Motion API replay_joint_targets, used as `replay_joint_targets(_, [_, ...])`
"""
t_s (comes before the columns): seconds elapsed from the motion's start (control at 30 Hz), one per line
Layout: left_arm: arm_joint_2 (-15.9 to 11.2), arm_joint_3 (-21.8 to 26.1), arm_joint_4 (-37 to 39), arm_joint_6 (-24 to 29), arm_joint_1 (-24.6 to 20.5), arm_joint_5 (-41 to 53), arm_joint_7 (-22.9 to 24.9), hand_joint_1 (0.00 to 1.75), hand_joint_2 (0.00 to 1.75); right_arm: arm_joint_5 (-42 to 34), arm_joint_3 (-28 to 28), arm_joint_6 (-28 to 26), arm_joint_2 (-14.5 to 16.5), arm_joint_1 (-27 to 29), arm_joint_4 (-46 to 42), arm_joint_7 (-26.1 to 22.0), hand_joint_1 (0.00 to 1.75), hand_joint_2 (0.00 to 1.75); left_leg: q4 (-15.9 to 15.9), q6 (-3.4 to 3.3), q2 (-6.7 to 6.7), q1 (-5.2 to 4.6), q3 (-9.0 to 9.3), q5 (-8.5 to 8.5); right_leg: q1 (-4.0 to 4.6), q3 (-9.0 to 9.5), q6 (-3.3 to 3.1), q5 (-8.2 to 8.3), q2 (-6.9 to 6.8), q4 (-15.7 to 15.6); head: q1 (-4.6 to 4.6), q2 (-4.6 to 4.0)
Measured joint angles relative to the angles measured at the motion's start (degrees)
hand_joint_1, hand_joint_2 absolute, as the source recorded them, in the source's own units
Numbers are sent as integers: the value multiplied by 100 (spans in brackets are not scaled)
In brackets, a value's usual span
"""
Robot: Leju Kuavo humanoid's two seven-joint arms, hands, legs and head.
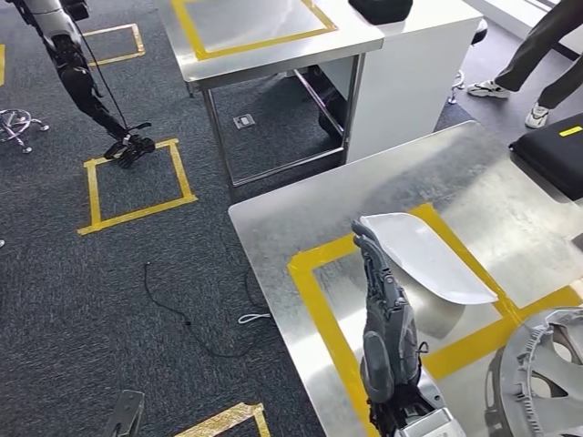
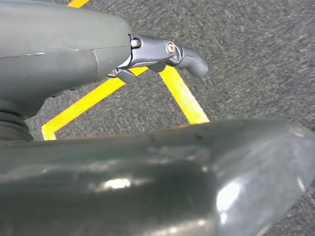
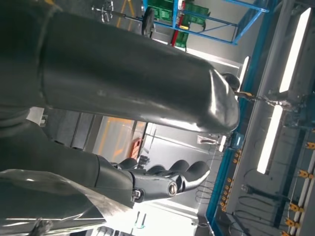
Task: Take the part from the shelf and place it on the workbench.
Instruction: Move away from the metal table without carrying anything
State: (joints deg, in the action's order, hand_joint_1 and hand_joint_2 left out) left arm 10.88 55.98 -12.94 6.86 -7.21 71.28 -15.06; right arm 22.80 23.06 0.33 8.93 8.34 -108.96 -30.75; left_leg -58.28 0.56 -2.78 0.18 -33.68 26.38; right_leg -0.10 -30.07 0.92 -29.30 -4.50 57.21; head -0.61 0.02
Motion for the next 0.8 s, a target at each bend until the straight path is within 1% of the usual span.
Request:
replay_joint_targets(0.03, [-1, 0, 0, 1, 4, 0, 0, 0, 0, 0, 0, -1, -1, -1, 0, 0, 0, 0, 8, -44, 60, 0, -12, -11, -4, 12, 30, -4, -36, -8, -6, 0])
replay_joint_targets(0.07, [0, 0, 0, 1, 11, 0, 0, 0, 0, 0, 0, -2, -1, -3, -1, 0, 0, 0, 22, -81, 101, 4, -12, -21, -16, 10, 66, -25, -32, -4, -8, -1])
replay_joint_targets(0.1, [3, 0, 0, 1, 13, 0, 0, 0, 0, 1, -1, -4, -1, -3, -3, -1, 0, 0, 38, -124, 145, 11, -8, -33, -28, -18, 95, -92, 36, 62, -13, -1])
replay_joint_targets(0.13, [4, 0, -1, 1, 9, 0, 0, 0, 0, 1, -2, -5, -2, -2, -7, -3, 0, 0, 54, -165, 190, 21, -4, -47, -38, -101, 117, -216, 141, 244, -23, 0])
replay_joint_targets(0.17, [4, 1, -1, 1, 6, 0, 0, 0, 0, 2, -4, -8, -4, 4, -11, -4, 0, 0, 61, -194, 234, 24, -3, -56, -46, -253, 127, -390, 269, 559, -34, -1])
replay_joint_targets(0.2, [3, 1, -1, 2, 2, 0, 0, 0, 0, 3, -7, -10, -9, 11, -14, -5, 0, 0, 60, -215, 282, 16, -9, -58, -46, -451, 126, -581, 367, 973, -43, 0])
replay_joint_targets(0.23, [1, 2, -1, 2, 2, 0, 0, 0, 0, 4, -9, -13, -15, 20, -15, -5, 0, 0, 59, -225, 336, 4, -14, -59, -45, -658, 121, -724, 413, 1373, -48, 0])
replay_joint_targets(0.27, [1, 3, 0, 2, 6, 1, 0, 0, 0, 7, -12, -16, -20, 28, -15, -5, 0, 0, 58, -229, 393, -10, -15, -60, -43, -809, 111, -775, 432, 1639, -47, 0])
replay_joint_targets(0.3, [1, 3, 0, 1, 10, 2, 0, 0, 0, 10, -14, -20, -25, 33, -15, -5, 0, 0, 56, -231, 455, -22, -13, -60, -41, -861, 94, -707, 443, 1684, -47, 1])
replay_joint_targets(0.33, [2, 4, 0, 1, 13, 2, 0, 0, 0, 14, -15, -22, -27, 36, -15, -7, 0, 0, 55, -233, 521, -32, -6, -61, -39, -793, 69, -529, 463, 1485, -46, 0])
replay_joint_targets(0.37, [4, 4, 0, 0, 14, 2, 0, 0, 0, 16, -15, -24, -27, 36, -16, -9, 0, 0, 52, -232, 590, -39, 4, -60, -37, -632, 38, -289, 519, 1102, -46, 0])
replay_joint_targets(0.4, [7, 4, 0, 0, 13, 2, 0, 0, 0, 17, -15, -25, -27, 35, -19, -11, 0, 0, 49, -228, 650, -41, 9, -60, -37, -451, 6, -96, 628, 693, -46, 0])
replay_joint_targets(0.43, [10, 4, 0, 0, 9, 2, 0, 0, 0, 19, -16, -25, -27, 37, -24, -14, 0, 0, 37, -214, 706, -43, 1, -60, -40, -298, -11, 31, 738, 348, -44, -1])
replay_joint_targets(0.47, [12, 5, 0, -1, 8, 2, 0, 0, 0, 19, -16, -28, -28, 39, -29, -16, 0, 0, 30, -189, 755, -35, -20, -68, -36, -198, -20, 84, 821, 142, -44, -1])
replay_joint_targets(0.5, [14, 5, 0, -1, 12, 3, 0, 0, 0, 19, -15, -32, -28, 40, -33, -17, 0, 0, 28, -153, 800, -21, -46, -80, -28, -162, -24, 76, 859, 73, -43, -1])
replay_joint_targets(0.53, [14, 6, 0, -2, 17, 3, 0, 0, 0, 20, -14, -37, -29, 43, -38, -20, 0, 0, 31, -113, 851, -8, -70, -96, -18, -146, -30, 84, 830, 48, -42, -1])
replay_joint_targets(0.57, [10, 7, 0, -3, 26, 3, 0, 0, 0, 20, -10, -40, -29, 41, -44, -21, 0, 0, 27, -81, 872, 7, -85, -99, -21, -127, -53, 104, 772, 30, -41, -1])
replay_joint_targets(0.6, [9, 7, 0, -4, 31, 3, 0, 0, 0, 20, -7, -42, -28, 40, -50, -21, 0, 0, -24, -53, 819, 3, -110, -60, -28, -110, -82, 121, 713, 2, -33, 0])
replay_joint_targets(0.63, [9, 7, 0, -4, 29, 2, 0, 0, 0, 20, -4, -43, -28, 40, -57, -23, 0, 0, -168, -28, 718, -5, -174, 36, -41, -90, -111, 134, 642, -26, -21, 1])
replay_joint_targets(0.67, [10, 7, 0, -4, 24, 2, 0, 0, 0, 20, -2, -43, -27, 42, -61, -23, 0, 0, -427, -2, 587, -10, -289, 191, -53, -73, -135, 141, 565, -49, -10, 1])
replay_joint_targets(0.7, [14, 7, 0, -4, 19, 2, 0, 0, 0, 20, -3, -44, -27, 47, -63, -23, 0, 0, -796, 27, 464, -9, -461, 382, -51, -67, -149, 135, 493, -53, -2, 0])
replay_joint_targets(0.73, [15, 7, 0, -4, 17, 2, 0, 0, 0, 20, -3, -44, -27, 52, -64, -23, 0, 0, -1188, 56, 401, 7, -645, 555, -51, -68, -157, 129, 419, -53, 3, 0])
replay_joint_targets(0.77, [13, 7, 0, -4, 22, 2, 0, 0, 0, 20, -4, -44, -28, 57, -63, -22, 0, 0, -1483, 82, 371, 29, -781, 653, -52, -67, -157, 123, 348, -51, 2, 0])
replay_joint_targets(0.8, [9, 8, 0, -4, 28, 2, 0, 0, 0, 20, -4, -44, -28, 61, -63, -22, 0, 0, -1595, 106, 354, 53, -828, 647, -54, -65, -151, 115, 281, -50, 3, 0])
